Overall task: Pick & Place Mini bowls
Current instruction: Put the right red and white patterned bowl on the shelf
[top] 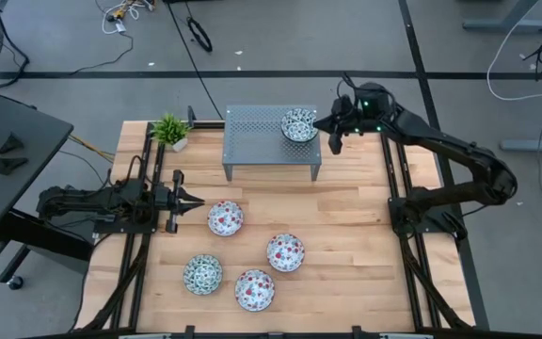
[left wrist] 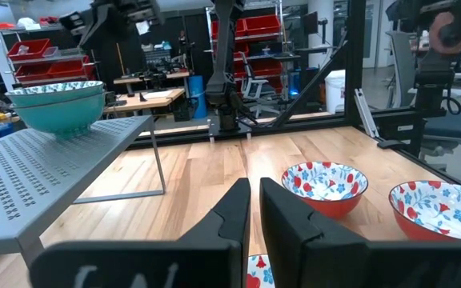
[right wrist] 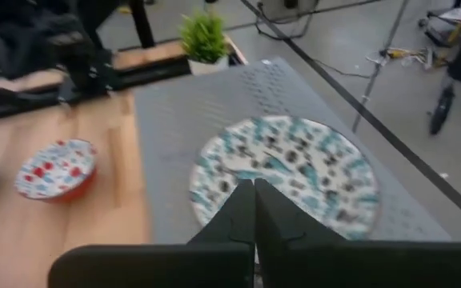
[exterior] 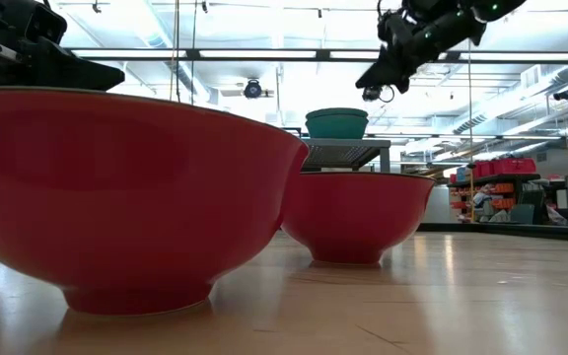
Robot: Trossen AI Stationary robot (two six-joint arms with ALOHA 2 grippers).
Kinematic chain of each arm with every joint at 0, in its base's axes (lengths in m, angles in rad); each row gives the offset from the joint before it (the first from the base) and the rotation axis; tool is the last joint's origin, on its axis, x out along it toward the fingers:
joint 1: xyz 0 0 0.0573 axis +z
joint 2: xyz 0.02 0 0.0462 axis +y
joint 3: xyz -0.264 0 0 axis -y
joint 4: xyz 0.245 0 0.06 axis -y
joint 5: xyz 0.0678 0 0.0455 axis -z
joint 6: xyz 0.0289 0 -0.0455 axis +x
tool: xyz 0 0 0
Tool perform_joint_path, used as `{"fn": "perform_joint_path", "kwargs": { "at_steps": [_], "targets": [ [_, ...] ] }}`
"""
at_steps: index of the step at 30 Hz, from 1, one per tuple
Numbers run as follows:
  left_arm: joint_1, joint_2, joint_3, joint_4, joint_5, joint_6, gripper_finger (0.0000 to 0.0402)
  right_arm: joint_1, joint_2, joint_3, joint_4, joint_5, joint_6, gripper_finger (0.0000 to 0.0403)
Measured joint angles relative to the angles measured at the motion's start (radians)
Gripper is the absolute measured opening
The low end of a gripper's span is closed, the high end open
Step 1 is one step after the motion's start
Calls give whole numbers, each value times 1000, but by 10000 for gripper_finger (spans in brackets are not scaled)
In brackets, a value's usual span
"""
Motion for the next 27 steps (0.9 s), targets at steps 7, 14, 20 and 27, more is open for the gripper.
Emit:
{"fn": "perform_joint_path", "kwargs": {
  "at_steps": [7, 14, 20, 27],
  "targets": [
    [0, 0, 0, 0, 0, 0, 37, 154, -35, 0, -24, 0, 155, 0],
    [0, 0, 0, 0, 0, 0, 37, 318, -36, 0, -31, 19, 264, 0],
    [0, 0, 0, 0, 0, 0, 37, 415, -36, 0, -22, 95, 283, 0],
    [0, 0, 0, 0, 0, 0, 37, 492, -36, 0, -20, 159, 282, 0]
  ]
}}
